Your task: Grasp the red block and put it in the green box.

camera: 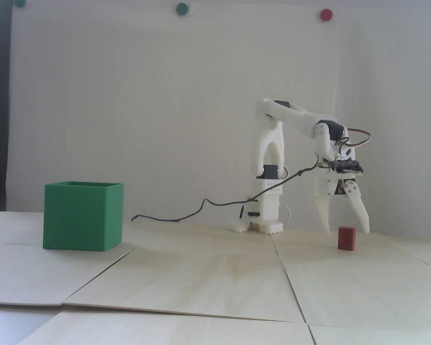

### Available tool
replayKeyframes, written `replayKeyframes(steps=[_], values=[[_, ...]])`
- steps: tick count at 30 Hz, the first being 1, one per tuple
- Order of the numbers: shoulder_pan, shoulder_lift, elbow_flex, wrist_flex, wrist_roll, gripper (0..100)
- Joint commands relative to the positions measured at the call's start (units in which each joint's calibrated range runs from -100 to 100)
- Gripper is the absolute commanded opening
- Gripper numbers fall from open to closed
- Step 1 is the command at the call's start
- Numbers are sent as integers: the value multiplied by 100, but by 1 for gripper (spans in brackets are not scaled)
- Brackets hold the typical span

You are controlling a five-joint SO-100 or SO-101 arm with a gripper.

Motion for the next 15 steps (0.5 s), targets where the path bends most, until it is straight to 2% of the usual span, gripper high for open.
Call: replayKeyframes(steps=[1,15], values=[[-41,-58,-140,-158,21,30],[-17,-10,-69,-150,495,29]])
